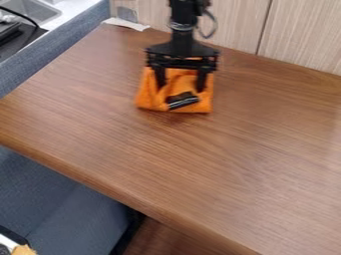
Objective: Try to moving the bag
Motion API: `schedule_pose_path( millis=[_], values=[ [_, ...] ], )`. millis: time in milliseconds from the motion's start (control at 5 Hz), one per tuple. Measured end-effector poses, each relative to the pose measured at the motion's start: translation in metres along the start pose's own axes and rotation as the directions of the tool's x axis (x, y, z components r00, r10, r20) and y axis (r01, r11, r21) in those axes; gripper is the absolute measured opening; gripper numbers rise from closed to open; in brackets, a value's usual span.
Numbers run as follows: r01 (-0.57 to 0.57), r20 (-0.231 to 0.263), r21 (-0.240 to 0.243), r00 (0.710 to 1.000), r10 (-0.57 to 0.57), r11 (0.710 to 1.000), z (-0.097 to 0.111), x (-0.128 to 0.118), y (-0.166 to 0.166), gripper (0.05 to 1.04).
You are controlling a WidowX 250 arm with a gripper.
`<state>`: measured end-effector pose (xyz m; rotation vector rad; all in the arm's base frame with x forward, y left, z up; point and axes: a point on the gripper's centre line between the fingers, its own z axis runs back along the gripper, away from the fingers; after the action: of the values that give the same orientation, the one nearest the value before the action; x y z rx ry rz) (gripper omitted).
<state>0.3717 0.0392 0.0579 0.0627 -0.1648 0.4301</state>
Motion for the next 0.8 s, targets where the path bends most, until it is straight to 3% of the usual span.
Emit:
schedule_pose_path(
  millis=[400,800],
  values=[
    [-0.113,0.012,0.074,0.994,0.112,0.991,0.02,-0.022,0.038,0.999],
    [-0.132,0.036,0.052,0.991,0.13,0.99,0.032,-0.019,0.039,0.999]
  ],
)
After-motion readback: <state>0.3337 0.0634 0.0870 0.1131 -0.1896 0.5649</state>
